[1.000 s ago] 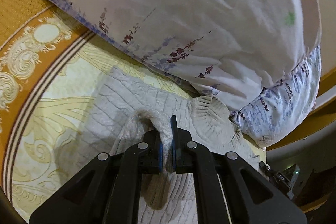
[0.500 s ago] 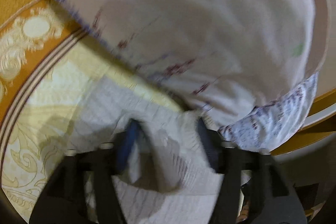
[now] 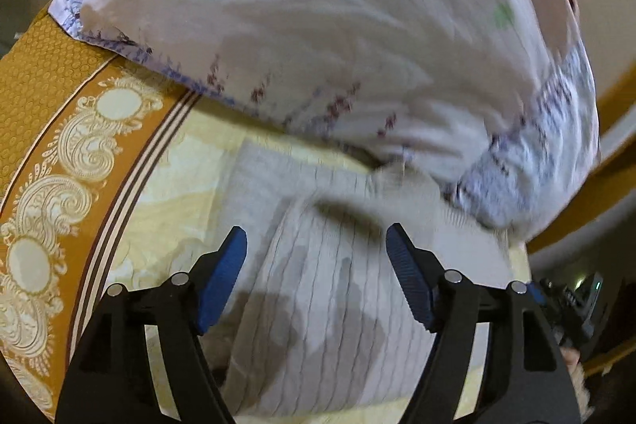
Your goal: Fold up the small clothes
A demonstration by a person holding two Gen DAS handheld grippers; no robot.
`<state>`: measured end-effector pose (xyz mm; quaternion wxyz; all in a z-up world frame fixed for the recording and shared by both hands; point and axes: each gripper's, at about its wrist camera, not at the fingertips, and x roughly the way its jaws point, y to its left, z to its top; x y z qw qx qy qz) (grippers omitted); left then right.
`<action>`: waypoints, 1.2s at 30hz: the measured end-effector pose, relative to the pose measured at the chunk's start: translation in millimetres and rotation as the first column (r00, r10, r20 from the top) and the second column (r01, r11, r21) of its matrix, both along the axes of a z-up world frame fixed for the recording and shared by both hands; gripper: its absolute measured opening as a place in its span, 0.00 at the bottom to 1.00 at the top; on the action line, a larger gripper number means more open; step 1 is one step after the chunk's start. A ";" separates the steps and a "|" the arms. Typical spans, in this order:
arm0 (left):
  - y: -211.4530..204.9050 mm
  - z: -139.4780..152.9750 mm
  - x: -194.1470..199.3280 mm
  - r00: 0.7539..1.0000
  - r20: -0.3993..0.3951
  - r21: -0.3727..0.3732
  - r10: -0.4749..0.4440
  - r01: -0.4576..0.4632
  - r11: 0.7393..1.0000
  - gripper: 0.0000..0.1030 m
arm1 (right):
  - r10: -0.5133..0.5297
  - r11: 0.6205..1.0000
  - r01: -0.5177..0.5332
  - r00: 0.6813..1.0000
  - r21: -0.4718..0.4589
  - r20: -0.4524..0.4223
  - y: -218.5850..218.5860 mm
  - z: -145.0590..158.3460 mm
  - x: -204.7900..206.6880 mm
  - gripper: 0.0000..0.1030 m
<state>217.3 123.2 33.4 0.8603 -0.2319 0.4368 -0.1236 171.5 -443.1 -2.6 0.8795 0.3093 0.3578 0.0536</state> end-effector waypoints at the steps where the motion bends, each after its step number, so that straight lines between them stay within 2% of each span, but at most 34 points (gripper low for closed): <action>1: -2.3 -2.0 -1.7 1.000 -0.004 0.020 -0.016 0.016 1.000 0.71 | 0.019 0.999 -0.019 1.000 -0.026 -0.013 1.3 -3.0 -2.9 0.45; 7: -10.5 -13.1 -8.4 0.997 -0.032 0.122 -0.075 0.079 0.989 0.63 | 0.082 0.989 -0.088 0.995 -0.116 -0.055 6.7 -16.3 -13.1 0.41; 10: -12.1 -18.6 -7.7 0.996 -0.047 0.127 -0.082 0.088 0.988 0.57 | 0.111 0.986 -0.119 0.991 -0.114 -0.069 13.9 -20.7 -10.2 0.31; 16: -16.8 -23.4 -10.6 0.994 -0.039 0.110 -0.099 0.103 0.989 0.34 | 0.132 0.977 -0.145 0.987 -0.157 -0.091 21.0 -25.8 -8.9 0.29; 17: -17.5 -23.9 -10.4 0.994 -0.043 0.106 -0.099 0.103 0.989 0.28 | 0.134 0.976 -0.148 0.986 -0.160 -0.097 21.5 -26.9 -8.2 0.29; 18: -16.9 -25.4 -11.3 0.993 -0.049 0.097 -0.104 0.108 0.989 0.18 | 0.135 0.974 -0.150 0.986 -0.169 -0.099 22.7 -27.2 -7.8 0.27; 19: -17.0 -26.9 -12.3 0.993 -0.052 0.093 -0.108 0.112 0.989 0.11 | 0.137 0.972 -0.153 0.986 -0.177 -0.099 23.5 -26.5 -7.7 0.15; 20: -17.9 -28.0 -13.3 0.992 -0.052 0.080 -0.115 0.119 0.990 0.08 | 0.146 0.972 -0.161 0.985 -0.172 -0.096 24.0 -25.4 -7.9 0.11; 31: 10.5 -15.0 -35.6 0.994 -0.006 -0.057 -0.110 0.109 0.992 0.07 | 0.123 0.982 -0.124 0.992 -0.143 -0.017 21.9 1.5 -46.1 0.10; 36: 18.1 -17.2 -46.9 0.991 -0.020 -0.054 -0.130 0.129 0.990 0.07 | 0.115 0.983 -0.121 0.992 -0.134 -0.048 25.2 -5.1 -57.1 0.10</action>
